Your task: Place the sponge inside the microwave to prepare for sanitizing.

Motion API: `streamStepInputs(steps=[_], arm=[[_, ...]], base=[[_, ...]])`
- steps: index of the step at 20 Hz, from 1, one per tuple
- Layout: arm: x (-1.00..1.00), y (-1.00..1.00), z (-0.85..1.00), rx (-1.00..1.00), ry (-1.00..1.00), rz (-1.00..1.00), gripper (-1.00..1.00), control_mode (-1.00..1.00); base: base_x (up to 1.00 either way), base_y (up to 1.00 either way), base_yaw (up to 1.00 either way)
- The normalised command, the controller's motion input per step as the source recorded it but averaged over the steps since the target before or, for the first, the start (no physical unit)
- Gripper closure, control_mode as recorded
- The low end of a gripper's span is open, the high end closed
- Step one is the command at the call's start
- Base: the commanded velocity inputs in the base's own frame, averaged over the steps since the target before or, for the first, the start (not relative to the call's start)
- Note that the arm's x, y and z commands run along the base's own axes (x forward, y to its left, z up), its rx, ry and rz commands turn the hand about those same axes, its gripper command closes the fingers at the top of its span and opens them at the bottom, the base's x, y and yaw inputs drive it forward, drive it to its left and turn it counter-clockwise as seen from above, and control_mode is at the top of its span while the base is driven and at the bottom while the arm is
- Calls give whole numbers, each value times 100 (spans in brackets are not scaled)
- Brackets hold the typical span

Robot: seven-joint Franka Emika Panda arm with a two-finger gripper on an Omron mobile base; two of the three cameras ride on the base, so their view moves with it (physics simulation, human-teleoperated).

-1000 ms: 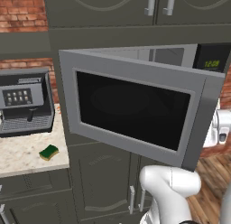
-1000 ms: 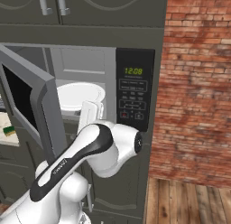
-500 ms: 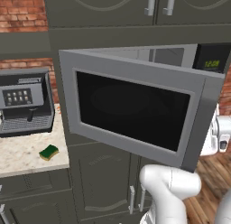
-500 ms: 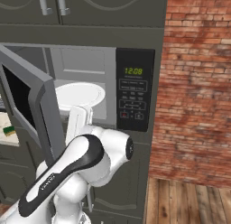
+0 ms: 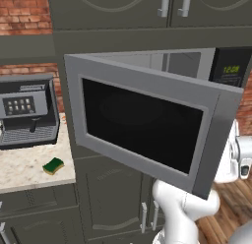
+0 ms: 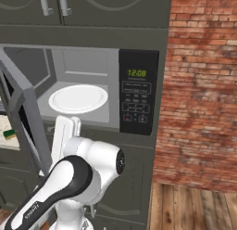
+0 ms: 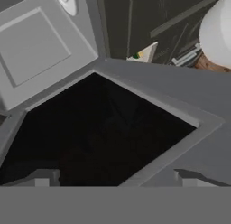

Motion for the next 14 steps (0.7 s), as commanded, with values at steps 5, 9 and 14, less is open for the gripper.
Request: streamStepInputs(steps=[5,9,14], arm=[[-46,35,-2,2,0,2,-100,-100],[-45,37,-3,2,0,4,-100,-100],[-28,46,-3,0,0,3,-100,-100]], base=[[0,0,0],[0,0,0],[0,0,0]])
